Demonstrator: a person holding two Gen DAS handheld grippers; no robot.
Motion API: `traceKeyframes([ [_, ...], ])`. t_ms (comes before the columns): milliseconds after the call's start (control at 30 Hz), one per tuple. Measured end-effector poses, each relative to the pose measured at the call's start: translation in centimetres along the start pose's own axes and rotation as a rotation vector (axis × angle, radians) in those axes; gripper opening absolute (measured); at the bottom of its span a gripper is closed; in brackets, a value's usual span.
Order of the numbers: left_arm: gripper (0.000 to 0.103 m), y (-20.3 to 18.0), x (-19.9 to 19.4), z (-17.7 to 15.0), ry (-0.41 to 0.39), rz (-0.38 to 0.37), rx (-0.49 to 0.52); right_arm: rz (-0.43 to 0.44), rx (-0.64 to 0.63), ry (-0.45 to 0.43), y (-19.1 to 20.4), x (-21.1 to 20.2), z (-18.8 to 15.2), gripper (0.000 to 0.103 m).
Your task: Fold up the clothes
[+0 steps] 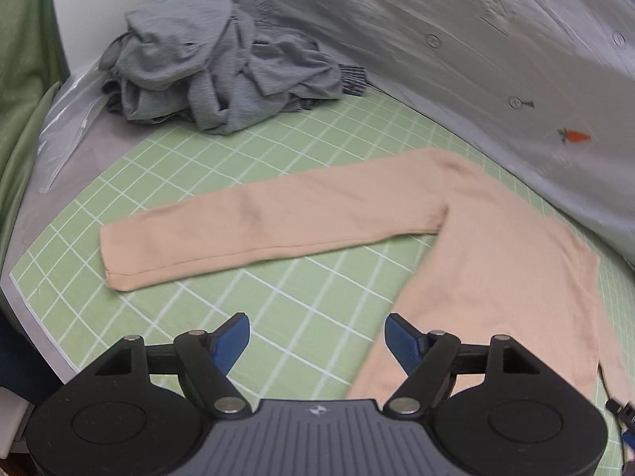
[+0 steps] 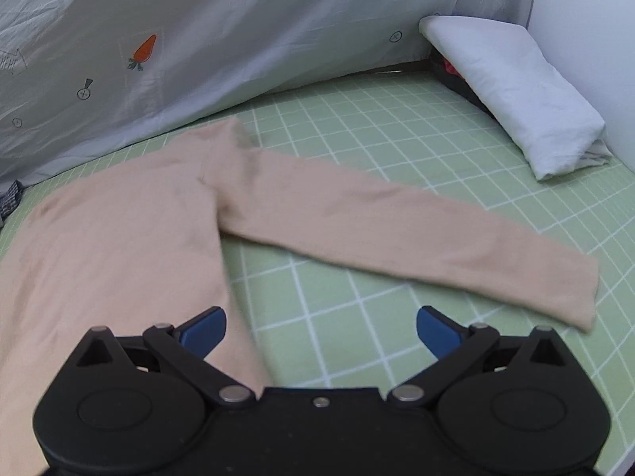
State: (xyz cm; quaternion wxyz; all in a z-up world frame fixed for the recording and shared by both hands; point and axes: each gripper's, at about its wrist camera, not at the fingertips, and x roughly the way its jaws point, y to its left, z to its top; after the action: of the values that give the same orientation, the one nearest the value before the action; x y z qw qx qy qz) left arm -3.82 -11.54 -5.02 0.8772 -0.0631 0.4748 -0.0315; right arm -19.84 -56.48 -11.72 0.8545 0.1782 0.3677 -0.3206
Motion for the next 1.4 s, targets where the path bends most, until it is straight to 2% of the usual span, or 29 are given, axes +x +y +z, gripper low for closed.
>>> traceKeyframes([
  [200, 0.08, -4.5, 1.0, 0.7, 0.005, 0.017, 0.005, 0.013, -0.08, -0.023, -1.1, 3.7, 4.7, 0.103],
  [300, 0.08, -6.8, 2.1, 2.0, 0.01, 0.016, 0.023, 0.032, -0.074, -0.017, -1.0, 6.5, 7.3, 0.101],
  [400, 0.08, -9.0, 3.8, 3.9, 0.015, 0.027, 0.046, 0.05, -0.072, 0.005, -0.5, 10.1, 9.8, 0.091],
  [467, 0.08, -10.2, 5.2, 5.3, 0.022, 0.032, 0.056, 0.061, -0.074, 0.041, -0.4, 12.3, 11.0, 0.075],
  [533, 0.08, -11.5, 6.5, 6.7, 0.034, 0.043, 0.07, 0.077, -0.066, 0.069, -0.3, 14.0, 11.8, 0.066],
  [600, 0.08, -12.5, 7.5, 7.6, 0.043, 0.051, 0.088, 0.106, -0.068, 0.057, -0.3, 14.2, 12.1, 0.064],
  [633, 0.08, -12.9, 8.0, 7.9, 0.048, 0.049, 0.099, 0.114, -0.09, 0.057, -0.1, 14.3, 12.1, 0.059],
  [667, 0.08, -13.3, 8.5, 8.2, 0.054, 0.047, 0.11, 0.114, -0.131, 0.052, 0.2, 14.2, 12.0, 0.047],
  [700, 0.08, -13.6, 8.9, 8.4, 0.059, 0.049, 0.118, 0.124, -0.183, 0.047, 0.6, 14.1, 11.9, 0.041],
  [733, 0.08, -13.8, 9.2, 8.5, 0.066, 0.053, 0.124, 0.136, -0.23, 0.044, 1.0, 14.0, 11.9, 0.021],
  [767, 0.08, -14.0, 9.6, 8.5, 0.072, 0.058, 0.125, 0.15, -0.24, 0.052, 1.2, 13.7, 11.9, 0.01],
  [833, 0.08, -14.0, 10.2, 8.4, 0.093, 0.064, 0.122, 0.125, -0.237, 0.059, 1.2, 13.2, 11.8, 0.006],
  [1000, 0.08, -13.8, 10.5, 8.0, 0.111, 0.067, 0.13, 0.059, -0.13, 0.05, -0.1, 12.5, 11.2, 0.006],
  [1033, 0.08, -13.7, 10.4, 7.9, 0.112, 0.065, 0.126, 0.046, -0.108, 0.048, -0.4, 12.3, 11.1, 0.011],
  [1067, 0.08, -13.6, 10.3, 7.9, 0.11, 0.063, 0.122, 0.028, -0.104, 0.047, -0.4, 12.1, 11.0, 0.027],
  [1100, 0.08, -13.4, 10.1, 8.0, 0.106, 0.062, 0.116, 0.013, -0.097, 0.046, -0.4, 11.8, 10.9, 0.039],
  [1133, 0.08, -13.3, 9.9, 8.0, 0.102, 0.06, 0.111, 0.009, -0.078, 0.045, -0.9, 11.4, 10.4, 0.056],
  [1400, 0.081, -12.1, 6.5, 7.1, 0.044, 0.03, 0.079, -0.03, 0.076, 0.036, -4.6, 8.0, 6.4, 0.065],
])
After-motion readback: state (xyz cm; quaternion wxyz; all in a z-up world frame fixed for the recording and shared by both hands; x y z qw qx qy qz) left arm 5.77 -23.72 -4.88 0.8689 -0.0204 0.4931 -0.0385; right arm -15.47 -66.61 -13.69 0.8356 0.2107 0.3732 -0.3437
